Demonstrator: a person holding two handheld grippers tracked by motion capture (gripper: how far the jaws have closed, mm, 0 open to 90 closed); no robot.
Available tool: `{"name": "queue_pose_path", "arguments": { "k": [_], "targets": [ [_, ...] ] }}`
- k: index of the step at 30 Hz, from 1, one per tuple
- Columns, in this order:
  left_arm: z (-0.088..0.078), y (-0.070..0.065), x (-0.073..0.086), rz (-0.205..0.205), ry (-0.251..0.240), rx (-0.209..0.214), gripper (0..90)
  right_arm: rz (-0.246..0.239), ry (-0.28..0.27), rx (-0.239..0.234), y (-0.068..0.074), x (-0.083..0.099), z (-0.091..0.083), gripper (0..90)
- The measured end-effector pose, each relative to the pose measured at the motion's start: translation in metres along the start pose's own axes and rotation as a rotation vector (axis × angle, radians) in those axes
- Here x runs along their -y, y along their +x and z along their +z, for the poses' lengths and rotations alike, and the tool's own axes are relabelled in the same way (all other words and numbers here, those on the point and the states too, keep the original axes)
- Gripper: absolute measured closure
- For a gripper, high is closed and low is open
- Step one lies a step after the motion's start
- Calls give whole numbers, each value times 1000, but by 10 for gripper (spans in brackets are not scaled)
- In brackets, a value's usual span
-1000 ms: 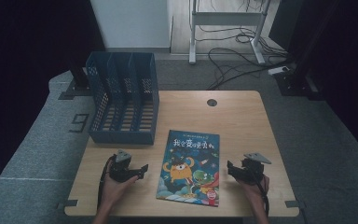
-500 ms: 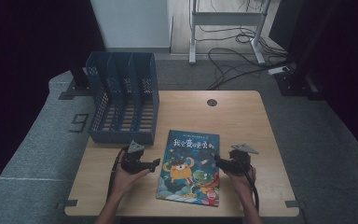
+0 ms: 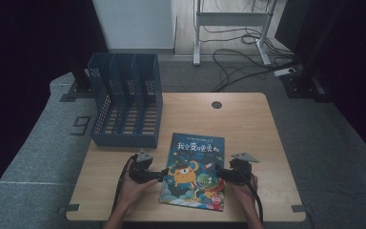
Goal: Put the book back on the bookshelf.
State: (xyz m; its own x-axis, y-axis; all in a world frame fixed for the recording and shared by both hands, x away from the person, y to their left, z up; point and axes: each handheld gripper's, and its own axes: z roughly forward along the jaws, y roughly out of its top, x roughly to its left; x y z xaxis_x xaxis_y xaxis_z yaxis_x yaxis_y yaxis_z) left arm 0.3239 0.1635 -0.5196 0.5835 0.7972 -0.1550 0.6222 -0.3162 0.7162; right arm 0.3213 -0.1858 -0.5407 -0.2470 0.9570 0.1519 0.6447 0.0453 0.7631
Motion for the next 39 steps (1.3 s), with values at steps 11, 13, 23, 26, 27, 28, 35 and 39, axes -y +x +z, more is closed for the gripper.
{"name": "queue_pose_path", "arguments": {
  "k": [11, 13, 23, 26, 27, 28, 35, 39],
  "targets": [
    [12, -8, 5, -3, 24, 8, 166, -25, 24, -16, 8, 2, 5, 134],
    [16, -14, 5, 2, 27, 24, 169, -27, 28, -22, 10, 3, 6, 137],
    [32, -37, 10, 61, 70, 33, 164, -49, 57, -47, 19, 6, 12, 140],
    [33, -40, 10, 61, 67, 42, 164, -45, 57, -48, 19, 6, 13, 138],
    [33, -41, 10, 66, 68, 36, 159, -43, 59, -61, 20, 6, 12, 141],
    [34, -42, 10, 69, 68, 32, 159, -43, 59, -61, 20, 6, 12, 141],
    [33, -40, 10, 54, 67, 45, 158, -38, 59, -51, 18, 6, 12, 146],
    [33, -39, 10, 40, 63, 56, 148, -14, 52, -82, 19, 6, 12, 154]
  ]
}}
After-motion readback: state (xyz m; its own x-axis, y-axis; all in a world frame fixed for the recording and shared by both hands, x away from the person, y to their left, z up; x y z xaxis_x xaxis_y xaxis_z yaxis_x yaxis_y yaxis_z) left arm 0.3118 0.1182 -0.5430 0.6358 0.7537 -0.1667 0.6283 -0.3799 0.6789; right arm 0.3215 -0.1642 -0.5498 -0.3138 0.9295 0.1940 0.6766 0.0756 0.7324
